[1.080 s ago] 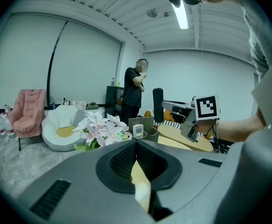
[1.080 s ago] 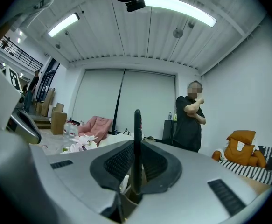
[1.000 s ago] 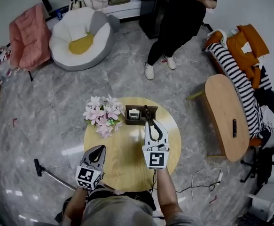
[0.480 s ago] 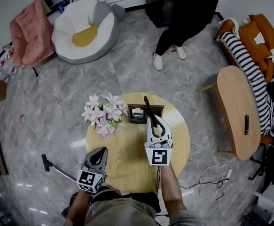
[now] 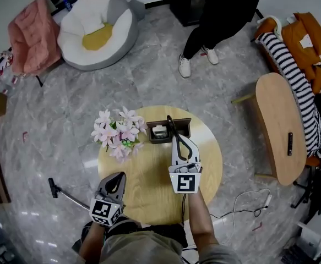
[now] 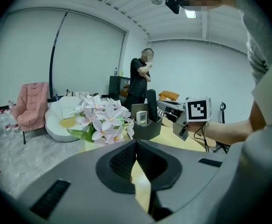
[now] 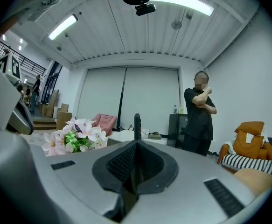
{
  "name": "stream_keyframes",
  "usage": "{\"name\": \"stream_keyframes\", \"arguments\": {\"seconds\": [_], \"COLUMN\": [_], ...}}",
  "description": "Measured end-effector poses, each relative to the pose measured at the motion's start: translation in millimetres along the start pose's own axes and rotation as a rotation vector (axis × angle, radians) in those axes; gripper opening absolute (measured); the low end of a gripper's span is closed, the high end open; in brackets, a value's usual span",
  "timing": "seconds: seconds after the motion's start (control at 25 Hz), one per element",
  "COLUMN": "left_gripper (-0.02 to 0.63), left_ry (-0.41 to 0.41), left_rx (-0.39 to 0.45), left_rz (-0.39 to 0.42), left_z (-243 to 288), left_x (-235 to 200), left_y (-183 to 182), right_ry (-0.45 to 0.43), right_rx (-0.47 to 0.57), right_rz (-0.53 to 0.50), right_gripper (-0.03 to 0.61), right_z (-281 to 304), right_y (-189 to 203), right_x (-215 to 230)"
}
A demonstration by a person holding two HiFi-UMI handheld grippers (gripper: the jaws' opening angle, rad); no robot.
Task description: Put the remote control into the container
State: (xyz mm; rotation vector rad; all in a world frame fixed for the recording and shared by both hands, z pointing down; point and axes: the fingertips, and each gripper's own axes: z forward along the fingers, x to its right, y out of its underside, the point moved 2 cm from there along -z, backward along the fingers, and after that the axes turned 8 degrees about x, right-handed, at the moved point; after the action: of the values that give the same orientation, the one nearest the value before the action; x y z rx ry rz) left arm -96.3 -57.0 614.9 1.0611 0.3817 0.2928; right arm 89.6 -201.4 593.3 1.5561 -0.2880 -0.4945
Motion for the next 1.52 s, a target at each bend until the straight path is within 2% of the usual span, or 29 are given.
{"name": "stream_keyframes", "arguments": {"seconds": [0.32, 0.44, 0.72, 0.84, 1.08, 1.32, 1.52], "left_gripper": [0.006, 0.006, 0.007, 0.008, 0.008, 0.007, 0.007], "left_ry": [-0.002, -0.007, -0.005, -0.003, -0.003, -0.005, -0.007], "left_rx": [-0.003, -0.004, -0.007, -0.006, -0.002, -0.002, -0.001], "left_rz": [0.001, 0.000, -0.002, -0.004, -0.001, -0.003, -0.002], "left_z": [0.1, -0.8, -0.1, 0.0, -1.1, -2.1, -2.0], "left_x": [-3.8, -4.9, -5.3, -5.1, -4.4, -4.1, -2.8], "left_y": [2.2, 2.2, 5.4, 5.4, 4.1, 3.9, 4.2], "right_ry": [0.006, 0.025, 0.009, 0.028, 0.032, 0.074, 0.069], "right_rx": [-0.005, 0.006, -0.015, -0.008, -0.012, -0.042, -0.043], "right_rz": [-0.007, 0.023, -0.012, 0.011, -0.019, -0.026, -0.030], "right_gripper": [0.008, 0.008, 0.008, 0.008, 0.008, 0.008, 0.008], "right_z": [-0.1, 0.5, 0.6, 0.4, 0.5, 0.9, 1.1], "right_y": [5.4, 5.5, 8.0, 8.2, 6.8, 12.3, 13.3], "right_x": [-0.6, 1.3, 0.1, 0.1, 0.9, 11.6, 15.5]}}
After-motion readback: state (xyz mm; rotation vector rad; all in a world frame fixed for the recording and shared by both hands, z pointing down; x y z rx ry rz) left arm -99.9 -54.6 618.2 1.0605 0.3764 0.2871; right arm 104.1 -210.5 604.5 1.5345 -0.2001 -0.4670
